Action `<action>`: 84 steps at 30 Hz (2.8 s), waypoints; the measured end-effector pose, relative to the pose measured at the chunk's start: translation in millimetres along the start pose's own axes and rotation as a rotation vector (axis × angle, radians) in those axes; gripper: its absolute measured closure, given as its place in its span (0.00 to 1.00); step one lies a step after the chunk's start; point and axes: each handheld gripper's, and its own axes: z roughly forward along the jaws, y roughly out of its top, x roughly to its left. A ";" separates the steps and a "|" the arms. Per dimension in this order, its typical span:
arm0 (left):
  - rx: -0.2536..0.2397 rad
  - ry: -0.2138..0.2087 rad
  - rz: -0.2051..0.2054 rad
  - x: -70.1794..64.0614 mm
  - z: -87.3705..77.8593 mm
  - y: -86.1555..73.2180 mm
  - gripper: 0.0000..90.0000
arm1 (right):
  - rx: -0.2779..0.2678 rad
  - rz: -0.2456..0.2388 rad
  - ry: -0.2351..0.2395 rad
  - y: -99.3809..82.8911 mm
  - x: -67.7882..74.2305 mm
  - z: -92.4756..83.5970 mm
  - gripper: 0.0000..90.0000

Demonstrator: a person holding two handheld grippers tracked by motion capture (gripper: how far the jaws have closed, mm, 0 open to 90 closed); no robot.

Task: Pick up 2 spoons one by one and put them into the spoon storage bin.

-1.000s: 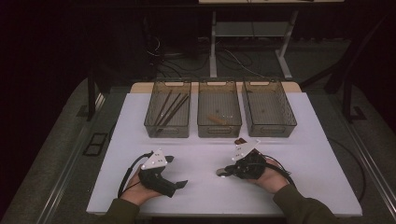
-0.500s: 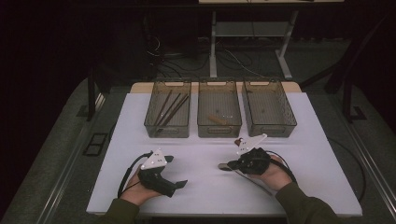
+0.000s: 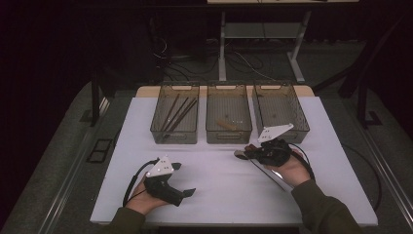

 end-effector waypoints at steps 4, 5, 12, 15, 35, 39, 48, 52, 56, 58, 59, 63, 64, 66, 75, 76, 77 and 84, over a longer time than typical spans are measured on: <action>0.002 0.005 0.006 0.6 -0.2 0.0 0.00 | -0.020 0.020 -0.024 8.5 -10.9 -3.7 0.98; 0.003 0.007 0.004 0.6 -0.5 0.1 0.00 | -0.021 0.024 -0.031 11.6 -13.2 -4.3 0.98; 0.009 -0.001 0.014 0.3 -0.7 0.8 0.00 | -0.049 0.038 -0.073 36.7 -30.8 -7.6 0.98; 0.005 -0.004 0.011 0.2 -1.0 1.0 0.00 | -0.059 0.042 -0.088 51.0 -37.4 -7.5 0.98; -0.010 -0.024 0.031 -2.3 -0.1 2.6 0.00 | -0.103 0.090 -0.197 136.0 -95.6 30.9 0.98; -0.010 -0.026 0.026 -2.1 -0.3 2.6 0.00 | -0.101 0.092 -0.224 147.1 -101.2 43.6 0.98; -0.013 -0.037 0.031 -1.8 -0.8 3.1 0.00 | -0.059 0.131 -0.223 138.8 -110.3 74.3 0.97; -0.018 -0.034 0.023 -1.7 -0.2 2.8 0.00 | -0.067 0.166 -0.235 131.2 -110.5 75.4 0.75; -0.018 -0.034 0.028 -1.3 0.4 2.8 0.00 | -0.079 0.198 -0.235 122.9 -105.9 67.7 0.61; -0.012 -0.035 0.028 -1.2 0.2 3.3 0.00 | -0.086 0.211 -0.218 117.0 -102.5 62.5 0.56; -0.009 -0.034 0.034 -0.9 -0.3 3.5 0.00 | -0.092 0.216 -0.207 114.0 -100.5 59.7 0.53; -0.025 -0.028 0.030 -1.2 -0.8 3.4 0.00 | -0.127 0.243 -0.182 104.1 -91.5 45.7 0.43; -0.018 -0.030 0.030 -1.2 -1.3 3.5 0.00 | -0.138 0.252 -0.179 102.0 -90.2 42.7 0.41; -0.019 -0.029 0.028 -1.8 -1.0 3.2 0.00 | -0.142 0.261 -0.153 98.1 -87.4 37.2 0.39; -0.015 -0.029 0.026 -2.7 -0.8 3.8 0.00 | -0.165 0.238 -0.129 80.9 -70.9 18.4 0.36; -0.016 -0.028 0.025 -2.9 -0.9 3.9 0.00 | -0.164 0.231 -0.130 79.5 -69.3 16.9 0.36; -0.013 -0.028 0.025 -2.8 -1.2 3.9 0.00 | -0.166 0.228 -0.130 78.3 -67.3 15.5 0.36; -0.014 -0.022 0.021 -2.7 -1.9 3.3 0.00 | -0.181 0.211 -0.106 65.5 -55.6 6.1 0.33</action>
